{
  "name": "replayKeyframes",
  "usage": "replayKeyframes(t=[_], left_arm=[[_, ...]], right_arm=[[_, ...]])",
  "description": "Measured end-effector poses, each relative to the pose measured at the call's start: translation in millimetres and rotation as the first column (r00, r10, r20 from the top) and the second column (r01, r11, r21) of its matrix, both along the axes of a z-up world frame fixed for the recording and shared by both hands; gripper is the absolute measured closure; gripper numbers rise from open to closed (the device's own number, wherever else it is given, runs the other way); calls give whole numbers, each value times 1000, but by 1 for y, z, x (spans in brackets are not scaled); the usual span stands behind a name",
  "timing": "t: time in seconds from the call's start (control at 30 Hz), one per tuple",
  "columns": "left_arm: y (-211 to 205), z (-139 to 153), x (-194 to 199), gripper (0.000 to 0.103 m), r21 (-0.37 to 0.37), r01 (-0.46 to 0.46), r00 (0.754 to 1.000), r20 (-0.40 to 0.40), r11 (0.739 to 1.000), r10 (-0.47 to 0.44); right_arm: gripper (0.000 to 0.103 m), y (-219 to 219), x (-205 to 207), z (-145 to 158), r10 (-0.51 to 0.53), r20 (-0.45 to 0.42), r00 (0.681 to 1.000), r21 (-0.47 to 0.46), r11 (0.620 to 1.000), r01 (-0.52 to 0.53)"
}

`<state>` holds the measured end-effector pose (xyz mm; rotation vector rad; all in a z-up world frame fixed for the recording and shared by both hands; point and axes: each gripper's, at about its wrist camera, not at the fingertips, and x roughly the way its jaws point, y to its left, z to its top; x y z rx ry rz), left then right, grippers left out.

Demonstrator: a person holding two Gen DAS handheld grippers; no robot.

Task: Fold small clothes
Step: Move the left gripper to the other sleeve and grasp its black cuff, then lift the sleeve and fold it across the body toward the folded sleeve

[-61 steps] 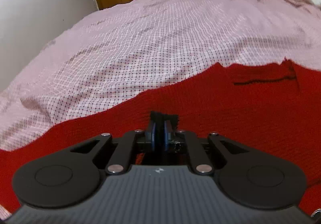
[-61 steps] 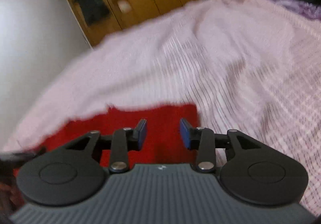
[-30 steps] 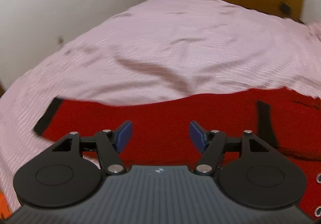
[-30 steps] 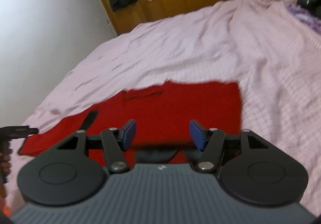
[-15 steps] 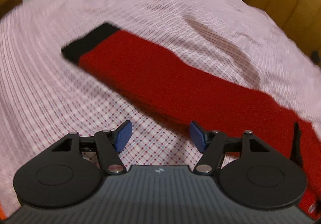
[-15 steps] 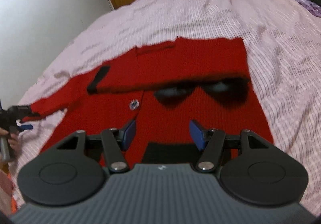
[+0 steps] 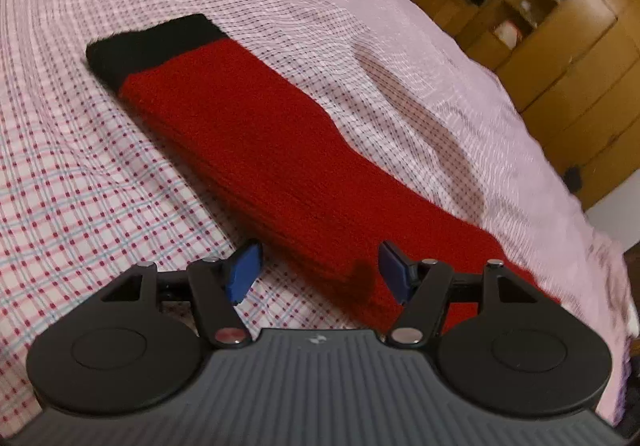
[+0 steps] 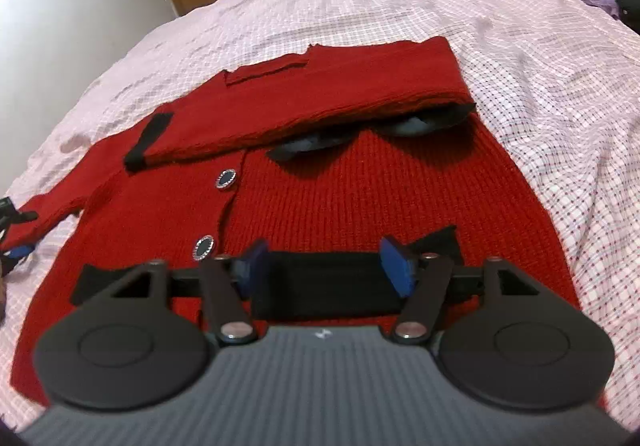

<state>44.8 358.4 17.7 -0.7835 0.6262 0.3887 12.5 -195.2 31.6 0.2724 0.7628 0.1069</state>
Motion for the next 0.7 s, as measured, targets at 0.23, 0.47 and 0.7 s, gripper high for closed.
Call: replayKeyframes(t=[0.23, 0.47, 0.7], left_arm=[[13, 6, 12, 32, -3, -26, 999, 29, 1000, 26], [4, 12, 32, 34, 109, 12, 1000, -4, 994, -12], [-9, 25, 33, 51, 220, 96, 995, 7, 971, -100]], right_arm=[[17, 9, 0, -12, -2, 12, 1000, -65, 998, 3], [6, 2, 4, -17, -37, -3, 999, 35, 999, 37], [6, 9, -3, -14, -71, 28, 997, 21, 997, 70]])
